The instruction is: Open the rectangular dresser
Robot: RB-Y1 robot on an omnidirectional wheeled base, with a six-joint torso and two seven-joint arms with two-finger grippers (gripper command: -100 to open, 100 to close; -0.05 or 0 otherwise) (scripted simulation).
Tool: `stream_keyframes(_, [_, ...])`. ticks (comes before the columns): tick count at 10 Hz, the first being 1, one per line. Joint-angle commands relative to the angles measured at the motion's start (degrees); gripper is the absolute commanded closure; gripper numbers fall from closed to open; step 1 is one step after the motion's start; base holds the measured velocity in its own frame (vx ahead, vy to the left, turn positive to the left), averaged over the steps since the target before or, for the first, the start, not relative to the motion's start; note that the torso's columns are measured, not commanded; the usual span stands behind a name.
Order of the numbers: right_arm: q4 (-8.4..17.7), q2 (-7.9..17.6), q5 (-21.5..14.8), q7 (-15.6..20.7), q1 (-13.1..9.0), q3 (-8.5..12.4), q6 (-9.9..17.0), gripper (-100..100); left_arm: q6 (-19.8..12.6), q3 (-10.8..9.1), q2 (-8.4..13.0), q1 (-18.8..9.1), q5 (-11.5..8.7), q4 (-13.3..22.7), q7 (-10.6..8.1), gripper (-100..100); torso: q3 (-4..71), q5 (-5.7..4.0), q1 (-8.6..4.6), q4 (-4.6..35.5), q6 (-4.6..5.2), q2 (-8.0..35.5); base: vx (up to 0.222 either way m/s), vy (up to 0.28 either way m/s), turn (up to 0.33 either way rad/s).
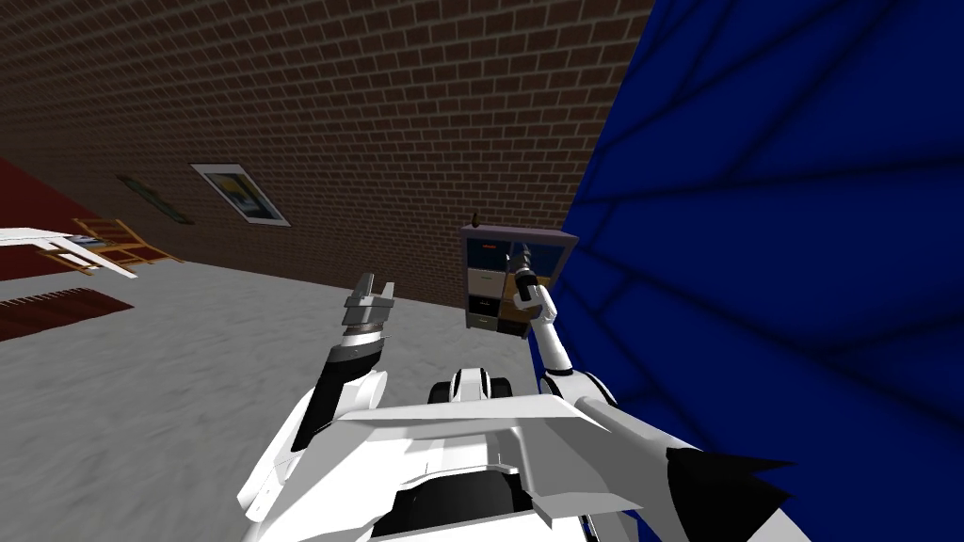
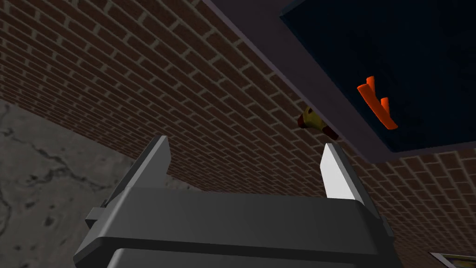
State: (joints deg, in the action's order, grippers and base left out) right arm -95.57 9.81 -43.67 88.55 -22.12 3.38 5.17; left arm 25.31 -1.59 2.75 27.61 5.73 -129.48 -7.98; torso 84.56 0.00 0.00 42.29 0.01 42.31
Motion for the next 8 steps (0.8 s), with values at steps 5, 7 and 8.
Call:
stream_keyframes(5, [7.45,-1.16,-7.39,9.89,-4.62,-0.98,4.28,-100,0.00,0.00,0.00,0.00,0.00,0.00,0.00,0,0.01,-0.01,-0.01,0.00,-0.01,-0.02,0.031,0.036,0.025])
stream_keyframes(7, [9.26,-1.35,-8.98,12.94,-5.57,-1.18,5.16,-100,0.00,0.00,0.00,0.00,0.00,0.00,0.00,0,0.02,0.00,-0.01,-0.01,0.01,-0.03,0.035,0.034,0.021])
stream_keyframes(8, [10.83,-1.49,-10.49,14.46,-6.47,-1.36,5.98,-100,0.00,0.00,0.00,0.00,0.00,0.00,0.00,0,0.01,-0.01,-0.03,0.00,0.00,-0.02,0.047,0.042,0.042])
